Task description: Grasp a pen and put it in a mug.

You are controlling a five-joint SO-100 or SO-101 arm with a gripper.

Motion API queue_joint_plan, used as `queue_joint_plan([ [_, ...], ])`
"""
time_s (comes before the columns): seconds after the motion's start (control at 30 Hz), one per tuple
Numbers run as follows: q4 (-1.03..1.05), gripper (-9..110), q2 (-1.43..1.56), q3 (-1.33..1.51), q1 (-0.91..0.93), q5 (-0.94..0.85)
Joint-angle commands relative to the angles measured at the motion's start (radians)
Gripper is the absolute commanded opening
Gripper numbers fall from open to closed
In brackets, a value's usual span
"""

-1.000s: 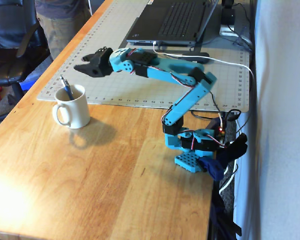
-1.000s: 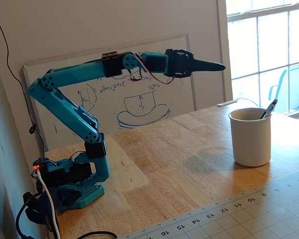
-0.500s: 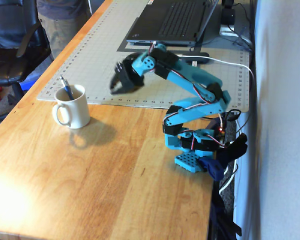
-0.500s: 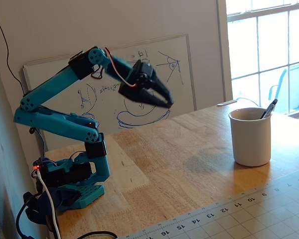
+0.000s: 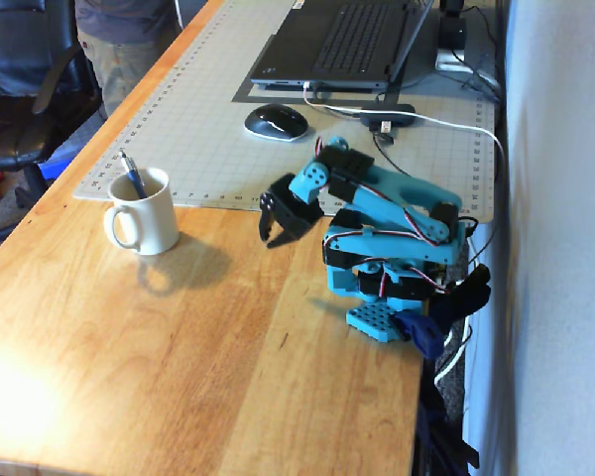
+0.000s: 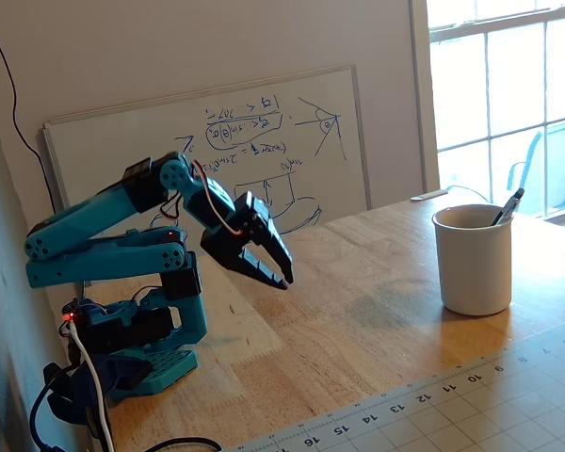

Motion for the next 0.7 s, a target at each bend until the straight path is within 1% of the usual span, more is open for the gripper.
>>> queue_joint_plan([
  [0.0,0.002,2,0.115,0.075,-0.008,-0.009],
  [0.17,0.005,2,0.225,0.195,-0.017,-0.011],
  [0.4,0.006,2,0.216,0.199,-0.077,-0.009],
  [0.67,0.005,2,0.216,0.199,-0.080,0.002],
])
